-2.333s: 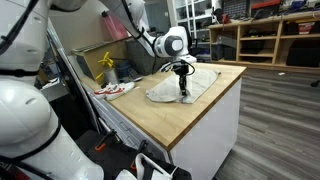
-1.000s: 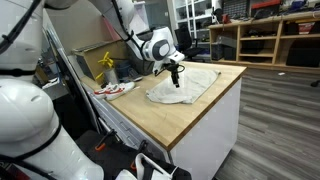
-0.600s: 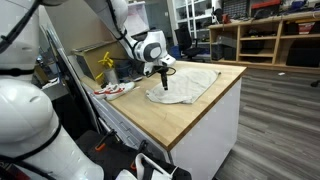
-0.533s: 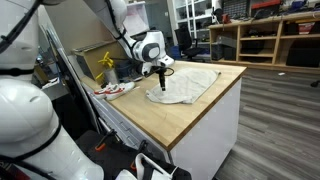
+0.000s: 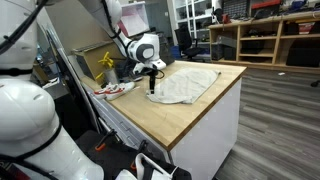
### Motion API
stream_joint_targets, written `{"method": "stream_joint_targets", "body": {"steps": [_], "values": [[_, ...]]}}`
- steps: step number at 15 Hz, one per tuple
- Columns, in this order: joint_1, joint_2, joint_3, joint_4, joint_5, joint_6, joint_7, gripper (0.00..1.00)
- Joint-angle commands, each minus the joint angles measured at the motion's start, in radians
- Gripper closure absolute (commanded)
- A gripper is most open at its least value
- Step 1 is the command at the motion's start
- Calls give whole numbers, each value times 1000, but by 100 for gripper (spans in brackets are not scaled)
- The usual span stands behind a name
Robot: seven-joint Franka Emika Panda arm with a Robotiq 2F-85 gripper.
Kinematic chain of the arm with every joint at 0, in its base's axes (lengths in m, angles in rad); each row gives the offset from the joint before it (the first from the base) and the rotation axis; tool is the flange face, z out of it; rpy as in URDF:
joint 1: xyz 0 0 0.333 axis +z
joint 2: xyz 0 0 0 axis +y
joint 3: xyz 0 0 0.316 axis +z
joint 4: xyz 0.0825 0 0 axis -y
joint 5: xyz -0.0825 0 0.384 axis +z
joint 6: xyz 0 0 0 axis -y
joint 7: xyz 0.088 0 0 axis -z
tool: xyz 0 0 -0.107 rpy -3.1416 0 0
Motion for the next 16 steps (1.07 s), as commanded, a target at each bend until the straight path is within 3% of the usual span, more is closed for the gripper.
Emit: {"method": "stream_joint_targets", "body": {"steps": [1, 10, 16], "values": [[32, 12, 1, 49, 47, -102, 102, 0], [58, 129, 0, 179, 72, -142, 340, 0], [41, 139, 6, 245, 79, -279, 435, 0]]}}
